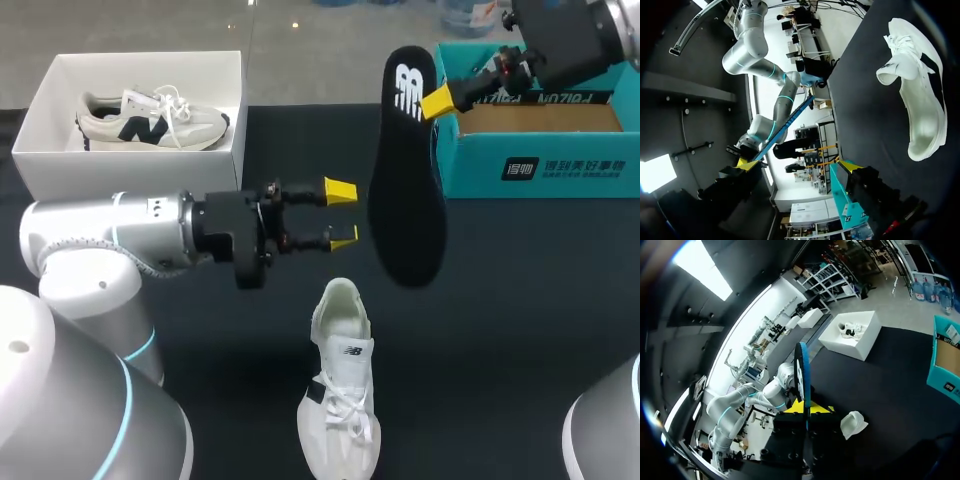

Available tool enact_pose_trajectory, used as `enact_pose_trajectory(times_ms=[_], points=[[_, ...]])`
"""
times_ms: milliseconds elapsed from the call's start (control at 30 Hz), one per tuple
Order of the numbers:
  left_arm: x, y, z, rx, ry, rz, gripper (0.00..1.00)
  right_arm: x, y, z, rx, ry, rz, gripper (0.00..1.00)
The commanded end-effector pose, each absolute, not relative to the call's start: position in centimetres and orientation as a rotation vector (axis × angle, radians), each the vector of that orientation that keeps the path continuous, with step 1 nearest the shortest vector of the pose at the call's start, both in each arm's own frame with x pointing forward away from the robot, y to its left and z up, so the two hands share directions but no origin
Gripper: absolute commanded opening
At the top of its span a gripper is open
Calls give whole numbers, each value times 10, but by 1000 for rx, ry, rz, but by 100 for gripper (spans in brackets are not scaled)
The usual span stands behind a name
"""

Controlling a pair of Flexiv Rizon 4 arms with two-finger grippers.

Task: Take the shoe out of the shoebox, open the shoe tongue, remove and reinsert the insole, then place the shoe into the shoebox

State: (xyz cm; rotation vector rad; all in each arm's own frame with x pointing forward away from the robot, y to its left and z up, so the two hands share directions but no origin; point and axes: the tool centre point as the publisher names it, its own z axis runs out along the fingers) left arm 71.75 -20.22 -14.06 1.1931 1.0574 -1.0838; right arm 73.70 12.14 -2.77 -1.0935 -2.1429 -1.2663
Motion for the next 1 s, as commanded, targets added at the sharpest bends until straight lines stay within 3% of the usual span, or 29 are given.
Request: enact_pose_trajectory(times_ms=[33, 867, 900, 933, 967, 1000], points=[[713, -194, -137, 1201, 1029, -1072, 100, 743, 124, -42, -1088, -2106, -1267, 0], [699, -218, -133, 1303, 934, -1005, 100, 756, 164, -85, -988, -1987, -1225, 0], [699, -218, -134, 1307, 932, -1009, 85, 756, 165, -85, -987, -1986, -1226, 0], [699, -218, -134, 1307, 932, -1009, 40, 756, 165, -85, -985, -1984, -1229, 0], [699, -219, -134, 1301, 935, -1006, 11, 756, 165, -86, -984, -1983, -1230, 0], [699, -219, -134, 1302, 935, -1007, 0, 757, 165, -86, -984, -1981, -1230, 0]])
